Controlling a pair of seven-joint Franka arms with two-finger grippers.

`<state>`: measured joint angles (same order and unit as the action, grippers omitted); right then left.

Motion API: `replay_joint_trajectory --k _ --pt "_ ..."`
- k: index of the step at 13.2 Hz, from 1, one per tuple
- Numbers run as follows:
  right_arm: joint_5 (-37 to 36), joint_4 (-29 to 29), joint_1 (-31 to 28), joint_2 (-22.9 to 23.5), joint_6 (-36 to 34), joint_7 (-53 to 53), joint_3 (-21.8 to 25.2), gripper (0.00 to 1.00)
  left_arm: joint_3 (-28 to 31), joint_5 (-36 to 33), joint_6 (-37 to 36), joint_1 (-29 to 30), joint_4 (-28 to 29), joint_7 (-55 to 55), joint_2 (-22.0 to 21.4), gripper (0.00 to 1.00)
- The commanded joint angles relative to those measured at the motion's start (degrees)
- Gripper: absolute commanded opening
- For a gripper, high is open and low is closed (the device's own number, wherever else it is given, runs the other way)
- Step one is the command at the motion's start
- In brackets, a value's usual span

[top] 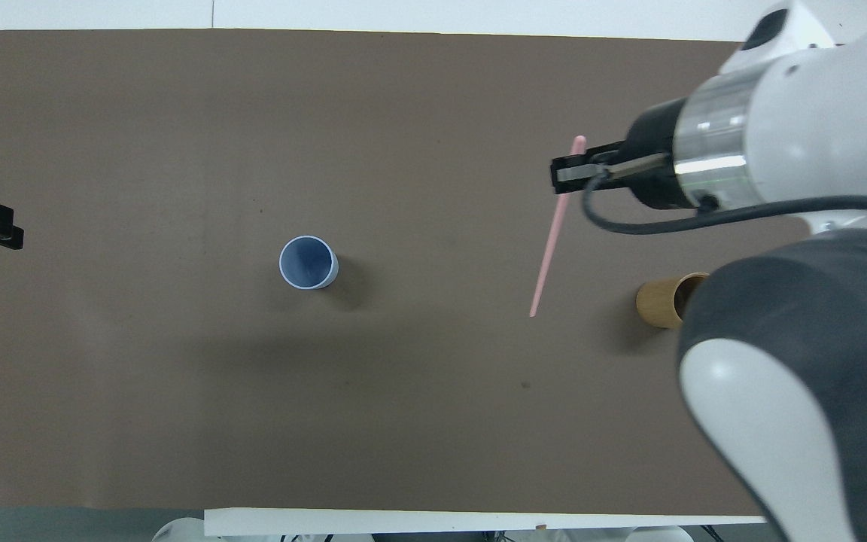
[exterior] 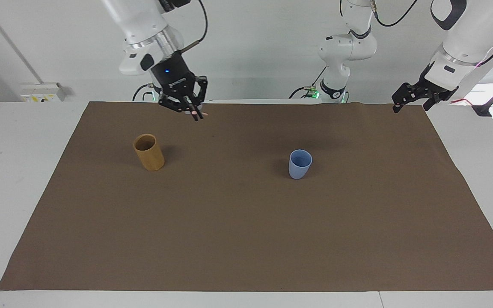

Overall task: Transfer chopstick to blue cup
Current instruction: 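Carry the chopstick with the right gripper over the blue cup and lower it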

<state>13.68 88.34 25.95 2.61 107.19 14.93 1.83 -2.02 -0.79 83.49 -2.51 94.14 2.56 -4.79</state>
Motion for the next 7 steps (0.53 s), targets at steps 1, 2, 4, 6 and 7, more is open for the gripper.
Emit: replay_joint_trajectory --k 1,2,4,6,7 --pt "-2.9 -8.8 5.1 7.6 -0.2 12.2 0.3 0.0 0.1 0.5 -0.5 0.2 0.6 -0.4 -0.7 1.0" --pt "-3.8 -12.5 7.0 10.6 -0.2 16.5 0.3 0.0 0.1 0.5 -0.5 0.1 0.6 -0.4 -0.7 1.0" --pt "-6.5 -18.1 10.2 15.4 -0.1 21.3 0.3 0.0 0.1 0.5 -0.5 0.1 0.6 -0.4 -0.7 1.0" --pt "-8.9 -23.4 12.7 20.5 -0.1 25.3 0.5 0.0 0.1 0.5 -0.5 0.2 0.6 -0.4 -0.7 1.0" --pt "-11.7 -25.9 13.2 22.8 1.6 25.8 0.3 0.0 0.1 0.5 -0.5 0.1 0.6 -0.4 -0.7 1.0"
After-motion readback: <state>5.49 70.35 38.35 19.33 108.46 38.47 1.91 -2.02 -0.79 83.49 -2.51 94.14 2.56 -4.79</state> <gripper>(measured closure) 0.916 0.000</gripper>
